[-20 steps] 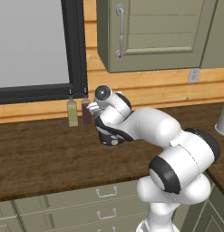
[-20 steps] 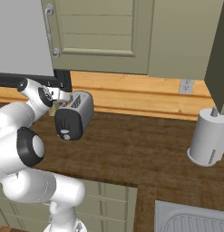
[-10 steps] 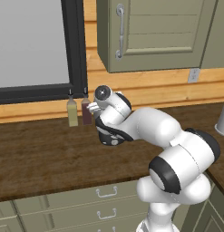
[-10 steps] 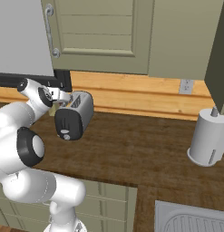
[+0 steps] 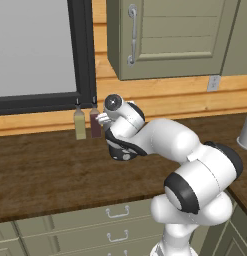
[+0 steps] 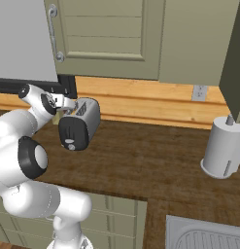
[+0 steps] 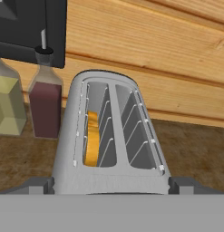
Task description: Start the toaster. Once the lever pops up, take the bread to the plate on the dining counter.
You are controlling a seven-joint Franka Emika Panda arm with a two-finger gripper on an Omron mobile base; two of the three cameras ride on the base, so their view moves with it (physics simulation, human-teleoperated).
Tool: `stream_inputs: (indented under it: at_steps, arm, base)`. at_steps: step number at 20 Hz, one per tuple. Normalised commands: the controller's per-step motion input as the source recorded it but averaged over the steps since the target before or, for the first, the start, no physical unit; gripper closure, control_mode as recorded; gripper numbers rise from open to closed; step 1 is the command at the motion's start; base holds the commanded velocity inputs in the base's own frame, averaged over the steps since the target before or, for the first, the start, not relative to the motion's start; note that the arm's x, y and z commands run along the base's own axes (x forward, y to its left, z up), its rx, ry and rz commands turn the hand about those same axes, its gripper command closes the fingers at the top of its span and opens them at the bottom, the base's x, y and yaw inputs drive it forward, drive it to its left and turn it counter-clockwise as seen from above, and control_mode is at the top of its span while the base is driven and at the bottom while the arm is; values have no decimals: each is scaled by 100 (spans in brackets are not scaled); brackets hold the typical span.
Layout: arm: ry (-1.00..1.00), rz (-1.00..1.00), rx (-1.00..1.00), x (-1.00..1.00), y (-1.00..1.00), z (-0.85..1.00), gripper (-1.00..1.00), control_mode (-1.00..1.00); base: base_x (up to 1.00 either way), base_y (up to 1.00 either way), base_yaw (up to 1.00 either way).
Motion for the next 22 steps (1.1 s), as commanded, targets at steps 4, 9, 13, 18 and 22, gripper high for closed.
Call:
stream_inputs:
  at_steps: [4,9,13,18,22]
  arm:
    - [0,0,0,0,0,0,-100,-100]
    - [0,0,0,0,0,0,-100,-100]
    - [0,0,0,0,0,0,-100,-100]
    - [0,0,0,0,0,0,-100,-100]
    - [0,0,0,0,0,0,-100,-100]
  base:
    - [0,0,0]
    - [0,0,0]
    - [0,0,0]
    - [0,0,0]
    - [0,0,0]
